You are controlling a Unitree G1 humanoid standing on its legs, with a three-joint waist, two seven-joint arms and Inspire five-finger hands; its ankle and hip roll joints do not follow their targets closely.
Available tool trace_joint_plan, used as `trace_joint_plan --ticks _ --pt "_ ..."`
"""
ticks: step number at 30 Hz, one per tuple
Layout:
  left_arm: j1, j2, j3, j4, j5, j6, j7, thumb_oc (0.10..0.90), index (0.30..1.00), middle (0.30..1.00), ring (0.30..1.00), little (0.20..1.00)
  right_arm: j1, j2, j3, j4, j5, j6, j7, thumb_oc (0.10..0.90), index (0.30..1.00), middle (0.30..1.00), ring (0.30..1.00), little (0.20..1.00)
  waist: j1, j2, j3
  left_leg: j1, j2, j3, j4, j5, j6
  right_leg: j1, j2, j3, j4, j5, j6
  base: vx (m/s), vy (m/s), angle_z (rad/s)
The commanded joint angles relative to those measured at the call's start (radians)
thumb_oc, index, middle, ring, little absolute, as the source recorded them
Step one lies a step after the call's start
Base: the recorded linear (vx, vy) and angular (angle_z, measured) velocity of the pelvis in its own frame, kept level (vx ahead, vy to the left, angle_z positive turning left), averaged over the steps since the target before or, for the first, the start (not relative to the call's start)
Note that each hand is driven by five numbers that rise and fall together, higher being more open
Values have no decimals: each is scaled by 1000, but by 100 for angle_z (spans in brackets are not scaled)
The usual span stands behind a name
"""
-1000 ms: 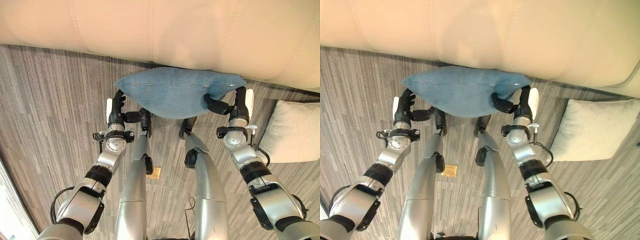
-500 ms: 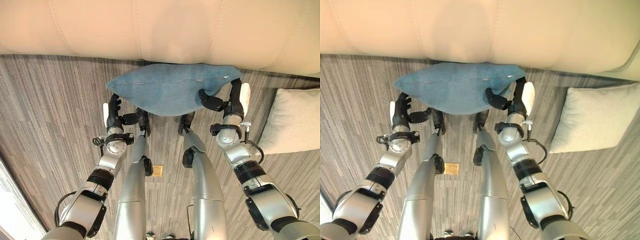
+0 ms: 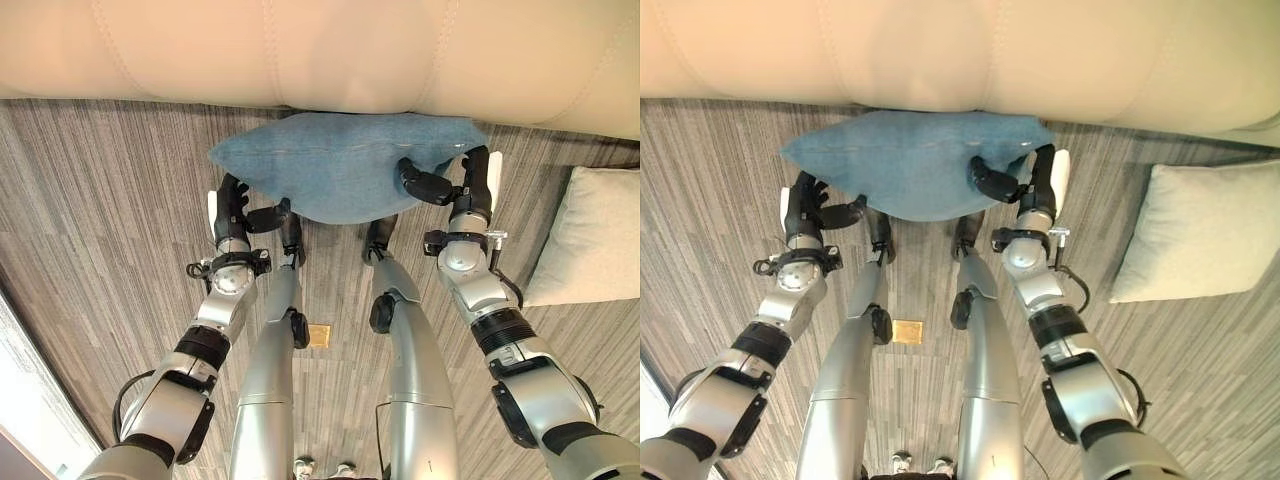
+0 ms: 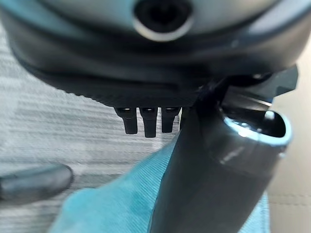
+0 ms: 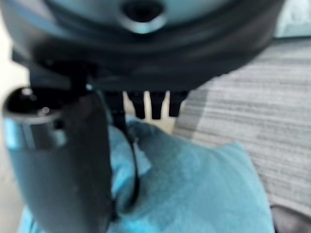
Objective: Pick up all the scattered cushions and arrange them neatly on the sofa.
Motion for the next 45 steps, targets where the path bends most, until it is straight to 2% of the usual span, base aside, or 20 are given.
trace_joint_plan --ticks 1,2,3,4,5,6,14,21,25,26,27,28,29,32,33,34,35,38,42,45 --pt "14 -32 -38 5 -14 -76 -5 800 900 900 900 900 -55 63 80 9 54 -105 43 800 900 900 900 900 15 19 -175 -91 37 -48 22 -104 -45 -18 -9 43 -97 -33 145 0 0 0" --pt "-33 -42 -60 -10 -39 -86 -4 800 900 900 900 900 -84 85 94 -8 94 -122 50 515 472 472 472 472 11 14 -181 -100 39 -52 23 -103 -46 -24 -7 44 -98 -32 145 0 0 0" --pt "-34 -41 -60 -9 -40 -86 -4 800 900 900 900 900 -86 85 94 -8 95 -122 50 515 472 472 472 472 11 14 -180 -101 39 -52 24 -103 -46 -25 -7 44 -98 -32 145 -7 -30 -1" --pt "-52 -42 -66 -20 -47 -92 -6 673 709 709 709 709 -94 89 102 -15 103 -128 56 400 300 300 300 300 8 12 -183 -106 39 -54 25 -103 -46 -28 -6 44 -99 -31 145 -1 -36 -1" --pt "-70 -46 -75 -37 -60 -100 -8 502 453 453 453 453 -101 94 108 -30 113 -137 63 400 300 300 300 300 4 10 -186 -110 38 -57 26 -102 -47 -32 -3 44 -98 -30 145 0 -36 -1" --pt "-71 -46 -75 -37 -61 -101 -9 400 300 300 300 300 -102 94 108 -30 114 -137 63 400 300 300 300 300 3 10 -186 -112 37 -58 27 -102 -47 -33 -3 43 -98 -30 144 1 -42 2" --pt "-51 -45 -90 -211 -16 -120 -24 400 300 300 300 300 -20 76 119 -193 82 -170 110 400 300 300 300 300 -5 11 -236 -107 36 -69 38 -109 -46 -35 8 43 -69 -52 136 1 -10 1" --pt "112 -68 -94 -359 30 -116 -63 400 300 300 300 300 193 72 84 -372 24 -195 144 400 300 300 300 300 -10 9 -270 0 47 -79 95 -161 -42 84 -7 19 -25 -85 127 29 -34 11" --pt "235 -77 -110 -431 35 -118 -97 400 300 300 300 300 349 85 73 -448 7 -200 172 400 300 300 300 300 -12 -1 -275 129 46 -95 130 -201 -41 222 -8 -1 -19 -114 121 4 -67 20" --pt "299 -66 -108 -469 42 -125 -114 400 300 300 300 300 415 78 64 -489 -9 -206 185 400 300 300 300 300 -11 -10 -279 204 50 -100 148 -221 -42 307 -4 -14 -26 -129 113 16 -76 18" --pt "302 -66 -109 -471 43 -124 -114 400 300 300 300 300 418 78 64 -491 -9 -205 185 400 300 300 300 300 -11 -9 -276 209 50 -100 148 -222 -42 313 -3 -15 -27 -129 113 56 -84 17" --pt "370 -57 -99 -501 31 -133 -131 400 300 300 300 300 481 67 54 -529 -15 -210 204 400 300 300 300 300 -10 -14 -279 293 54 -102 153 -238 -45 408 5 -27 -49 -141 106 37 -35 11" --pt "370 -57 -99 -501 31 -133 -131 400 300 300 300 300 481 67 54 -529 -15 -210 204 400 300 300 300 300 -10 -14 -278 294 54 -102 153 -238 -45 409 5 -27 -50 -141 106 73 -53 12" --pt "480 -19 -64 -573 28 -149 -152 400 300 300 300 300 565 38 40 -605 -33 -214 238 400 300 300 300 300 -5 -22 -294 436 64 -102 135 -258 -53 568 20 -42 -110 -151 102 67 -45 5" --pt "516 -5 -52 -591 28 -153 -160 400 300 300 300 300 585 31 35 -630 -37 -215 250 400 300 300 300 300 -3 -24 -299 468 62 -96 124 -235 -48 608 22 -56 -143 -127 93 126 -28 9" --pt "589 23 -26 -634 35 -160 -177 400 300 300 300 300 620 12 31 -682 -45 -220 282 400 300 300 300 300 6 -26 -317 554 63 -97 107 -245 -50 706 34 -58 -184 -133 93 71 -4 11" --pt "590 23 -26 -635 35 -159 -177 400 300 300 300 300 621 12 32 -683 -45 -220 282 400 300 300 300 300 6 -26 -315 558 63 -97 106 -245 -50 711 35 -58 -186 -132 93 194 -14 13" --pt "683 42 4 -665 37 -158 -195 400 300 300 300 300 675 -2 26 -730 -52 -221 325 400 300 300 300 300 25 -29 -348 695 56 -100 54 -251 -51 853 52 -69 -235 -139 98 124 2 3" --pt "736 36 17 -671 13 -146 -216 400 300 300 300 300 723 -8 17 -740 -57 -212 344 400 300 300 300 300 34 -32 -363 762 46 -106 23 -249 -53 937 55 -85 -265 -145 102 106 13 24" --pt "754 33 10 -659 16 -134 -231 400 300 300 300 300 759 -8 -8 -736 -77 -200 338 400 300 300 300 300 44 -37 -373 781 32 -118 26 -247 -63 1002 51 -129 -290 -149 104 83 10 55"
